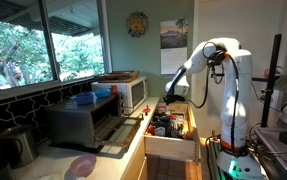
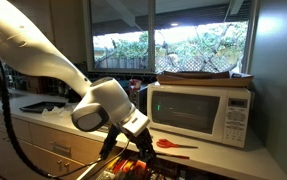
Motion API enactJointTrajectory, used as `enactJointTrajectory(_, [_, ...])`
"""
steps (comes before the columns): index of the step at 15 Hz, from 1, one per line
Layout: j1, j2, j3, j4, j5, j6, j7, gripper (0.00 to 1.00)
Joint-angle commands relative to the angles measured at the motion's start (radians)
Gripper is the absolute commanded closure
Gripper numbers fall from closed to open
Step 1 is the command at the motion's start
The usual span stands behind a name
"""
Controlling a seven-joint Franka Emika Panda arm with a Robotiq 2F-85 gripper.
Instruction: Take the pen out of the drawer
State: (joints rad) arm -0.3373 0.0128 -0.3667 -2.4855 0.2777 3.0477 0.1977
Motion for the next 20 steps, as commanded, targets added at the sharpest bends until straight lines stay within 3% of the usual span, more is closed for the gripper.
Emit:
enactJointTrajectory(1, [-0.004,-0.010,0.007,-0.008,-0.009,0.002,0.008,0.97])
enactJointTrajectory(5, [0.084,-0.079,0.096,-0.090,0.038,0.066,-0.068,0.97])
enactJointTrajectory(8, [0.139,-0.083,0.149,-0.090,0.068,0.099,-0.063,0.97])
enactJointTrajectory(14, [0.258,-0.075,0.193,-0.060,0.276,0.092,-0.050,0.97])
enactJointTrajectory(20, [0.317,-0.025,0.204,-0.029,0.388,0.092,-0.070,0.97])
